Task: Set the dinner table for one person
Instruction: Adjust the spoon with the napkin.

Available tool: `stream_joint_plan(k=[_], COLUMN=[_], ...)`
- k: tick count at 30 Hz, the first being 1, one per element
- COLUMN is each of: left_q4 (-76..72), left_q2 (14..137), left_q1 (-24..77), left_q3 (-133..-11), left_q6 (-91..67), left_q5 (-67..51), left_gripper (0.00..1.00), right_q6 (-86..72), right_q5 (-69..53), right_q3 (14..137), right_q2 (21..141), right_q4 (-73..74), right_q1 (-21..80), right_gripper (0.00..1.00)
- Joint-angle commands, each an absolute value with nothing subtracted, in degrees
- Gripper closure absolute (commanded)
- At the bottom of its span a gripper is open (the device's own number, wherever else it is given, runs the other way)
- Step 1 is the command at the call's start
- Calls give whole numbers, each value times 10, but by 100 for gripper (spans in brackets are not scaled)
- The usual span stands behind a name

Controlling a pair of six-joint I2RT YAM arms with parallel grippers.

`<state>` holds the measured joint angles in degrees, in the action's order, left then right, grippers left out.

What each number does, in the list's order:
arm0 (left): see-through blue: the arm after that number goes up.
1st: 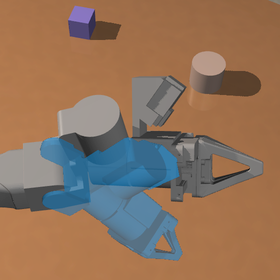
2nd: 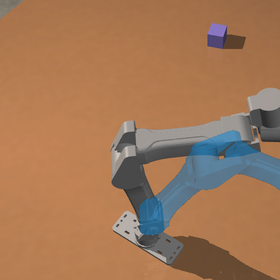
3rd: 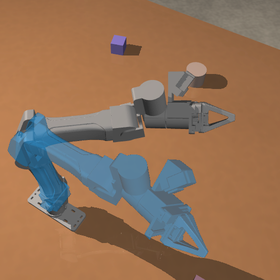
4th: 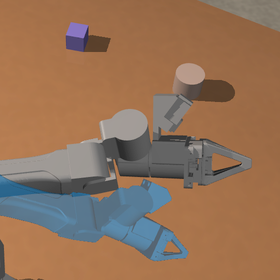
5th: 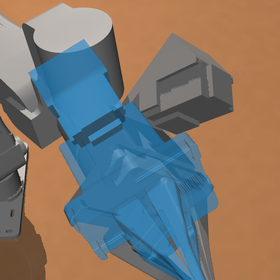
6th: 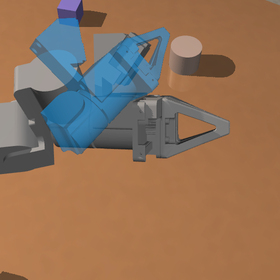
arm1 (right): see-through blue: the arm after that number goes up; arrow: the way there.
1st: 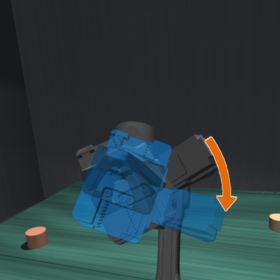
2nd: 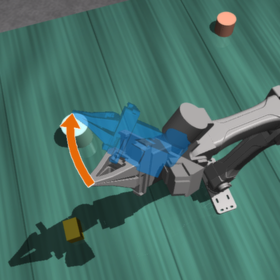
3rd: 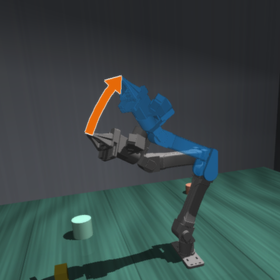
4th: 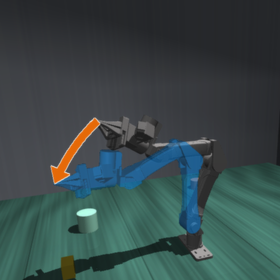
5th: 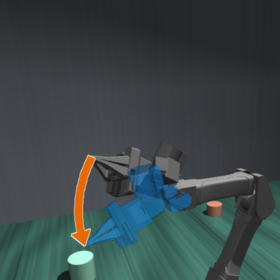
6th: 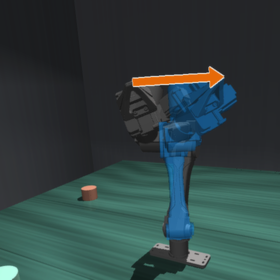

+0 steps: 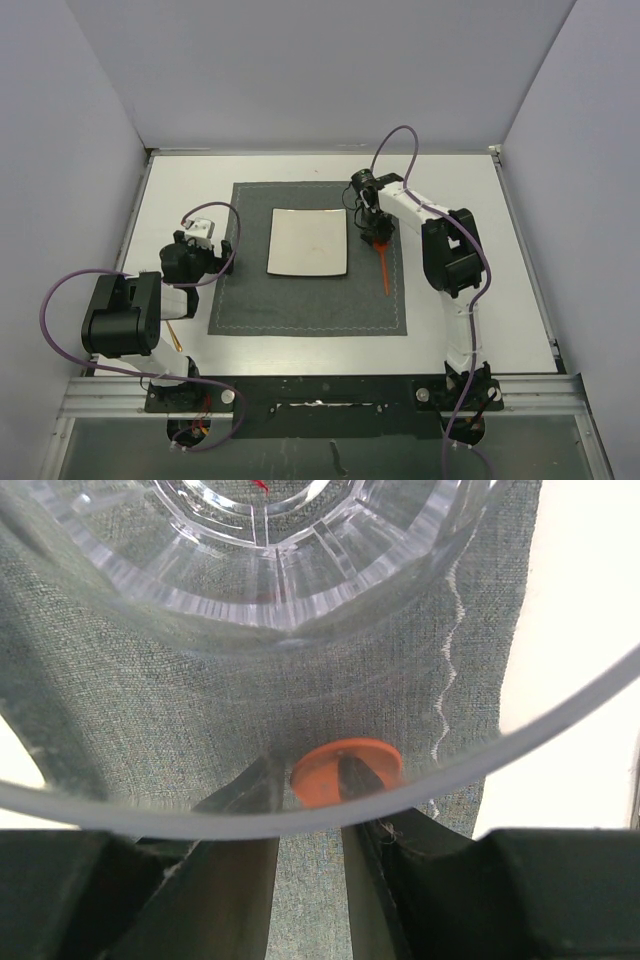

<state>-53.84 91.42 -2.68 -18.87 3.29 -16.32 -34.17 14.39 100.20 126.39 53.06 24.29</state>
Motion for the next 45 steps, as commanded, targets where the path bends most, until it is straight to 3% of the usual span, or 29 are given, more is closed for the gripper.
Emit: stream_joint_plan(k=[1, 20, 30, 37, 45], left_q4=[-584, -583, -584, -583, -584], left_q2=[919, 919, 919, 919, 919], left_q1=[-28, -28, -28, -28, -28], left_q3=[-188, -188, -188, -188, -188], left_q6=[31, 31, 31, 31, 31], left_q5=[-169, -169, -169, -169, -169], left_gripper=[2, 2, 2, 2, 2], right_q6=[-340, -345, -344, -322, -298], right_q5=[151, 173, 171, 238, 195], right_q3=[1002, 1001, 1039, 1061, 966], right_q2=[1244, 1197, 1146, 1150, 1132], right_q4=[529, 541, 586, 686, 697], right_q1=[236, 232, 230, 210, 99], right_gripper=[69, 64, 51, 49, 50])
